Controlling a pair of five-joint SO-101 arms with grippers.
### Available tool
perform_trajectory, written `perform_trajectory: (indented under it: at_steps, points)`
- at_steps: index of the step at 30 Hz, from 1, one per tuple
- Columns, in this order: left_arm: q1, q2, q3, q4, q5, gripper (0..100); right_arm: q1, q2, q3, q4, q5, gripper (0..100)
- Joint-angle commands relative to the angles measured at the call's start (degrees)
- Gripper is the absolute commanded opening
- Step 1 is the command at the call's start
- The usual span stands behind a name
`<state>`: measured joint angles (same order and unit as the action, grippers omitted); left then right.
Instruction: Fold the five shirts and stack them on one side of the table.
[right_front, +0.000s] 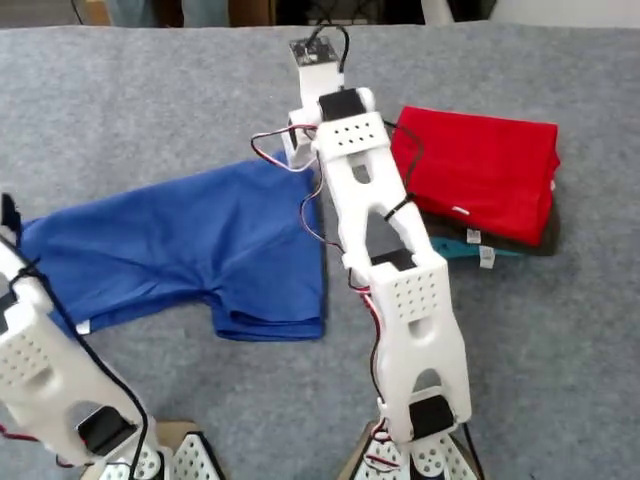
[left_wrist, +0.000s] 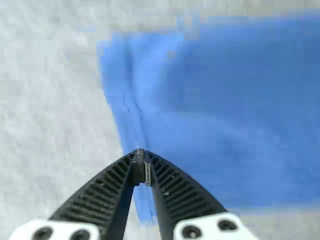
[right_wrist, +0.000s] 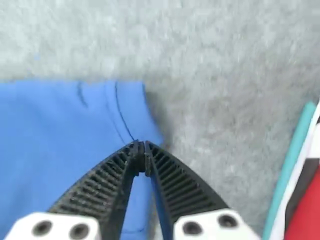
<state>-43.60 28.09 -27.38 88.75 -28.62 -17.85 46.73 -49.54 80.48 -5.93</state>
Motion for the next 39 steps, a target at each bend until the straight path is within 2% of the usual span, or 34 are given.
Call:
perform_trajectory:
  at_steps: [1,5,10,20,23,29,31,35,39]
  points:
    - [0.84,6.15,-7.60,-5.27,1.14,3,0.44,-2.24,-3.47,-2.73,-0.70,1.5]
    - [0.84,16.62,-14.29,-11.34,1.14,3,0.62,1.63,-3.91,-5.10,-0.70,1.5]
    - [0.66,27.52,-22.55,-11.34,0.79,3,0.70,7.34,-3.91,-8.26,-0.70,1.5]
    - [0.04,35.69,-38.55,-1.32,0.70,3,1.32,14.02,-8.66,-8.26,-0.62,1.5]
    - [0.04,36.04,-43.21,1.58,0.70,3,1.49,13.85,-15.34,-3.60,-0.62,1.5]
    - [0.48,35.60,-57.80,12.22,0.79,3,2.29,12.97,-33.27,21.10,-0.09,1.5]
    - [-0.04,35.43,-60.88,12.22,1.05,3,3.25,12.35,-35.03,20.84,3.16,1.5]
    - [-1.45,34.55,-63.43,12.22,0.79,3,1.49,5.93,-28.97,21.01,9.32,1.5]
    - [-4.18,33.85,-63.96,12.22,0.79,3,-3.34,-7.96,-9.10,20.84,13.98,1.5]
